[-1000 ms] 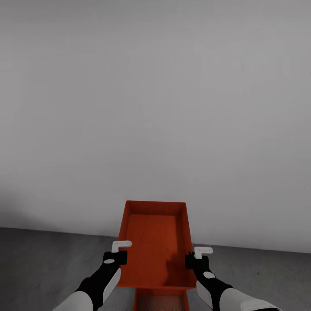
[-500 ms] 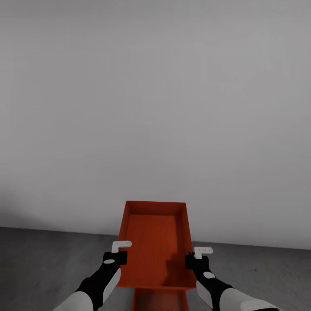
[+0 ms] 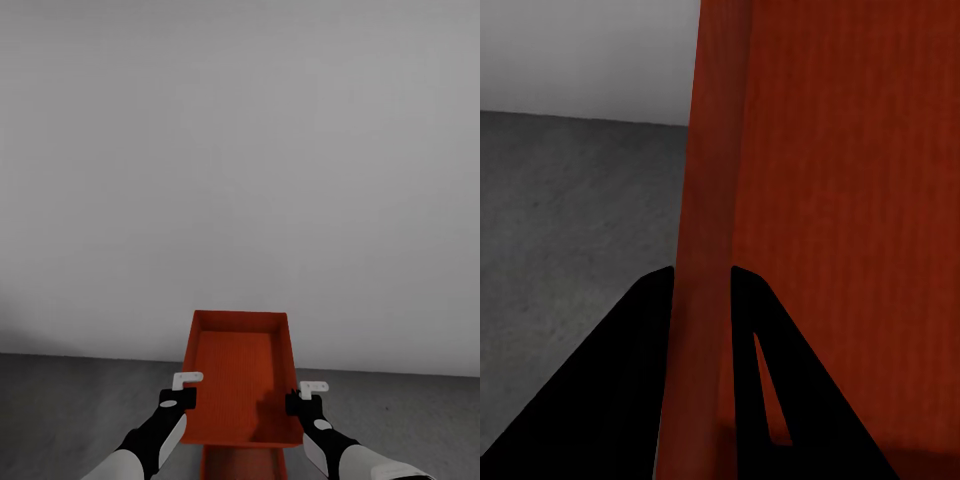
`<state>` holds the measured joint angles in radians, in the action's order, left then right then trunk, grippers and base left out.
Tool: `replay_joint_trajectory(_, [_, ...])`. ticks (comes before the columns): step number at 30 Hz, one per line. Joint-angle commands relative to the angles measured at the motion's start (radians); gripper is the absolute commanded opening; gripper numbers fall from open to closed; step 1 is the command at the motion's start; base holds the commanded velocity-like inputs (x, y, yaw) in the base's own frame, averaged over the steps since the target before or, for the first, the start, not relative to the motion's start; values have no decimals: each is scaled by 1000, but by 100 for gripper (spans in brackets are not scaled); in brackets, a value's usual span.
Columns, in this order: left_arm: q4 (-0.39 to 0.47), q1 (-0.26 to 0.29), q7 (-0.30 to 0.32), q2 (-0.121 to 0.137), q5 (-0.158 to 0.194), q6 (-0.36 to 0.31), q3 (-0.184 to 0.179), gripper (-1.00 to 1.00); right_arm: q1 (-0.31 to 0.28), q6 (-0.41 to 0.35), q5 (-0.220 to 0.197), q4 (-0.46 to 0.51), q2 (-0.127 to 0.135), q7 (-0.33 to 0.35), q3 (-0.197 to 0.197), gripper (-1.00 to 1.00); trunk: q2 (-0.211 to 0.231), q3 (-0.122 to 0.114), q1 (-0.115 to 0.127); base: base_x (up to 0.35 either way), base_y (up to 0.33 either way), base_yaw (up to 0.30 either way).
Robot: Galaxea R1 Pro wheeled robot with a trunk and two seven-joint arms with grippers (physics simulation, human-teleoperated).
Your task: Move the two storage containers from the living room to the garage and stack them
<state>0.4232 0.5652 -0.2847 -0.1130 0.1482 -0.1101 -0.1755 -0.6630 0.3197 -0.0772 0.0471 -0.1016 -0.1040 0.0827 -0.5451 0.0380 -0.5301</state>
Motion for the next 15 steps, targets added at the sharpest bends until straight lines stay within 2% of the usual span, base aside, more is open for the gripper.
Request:
replay_joint_trajectory(1, [0,0,-11,3,16,-6,34,-100,-1,49,-9,2,13,3,-41,-100,-2,2,0,0,0,-10])
replay_joint_trajectory(15, [-1,0,-11,3,16,-6,34,-100,-1,47,-7,2,14,9,-41,-100,-2,17,0,0,0,-1])
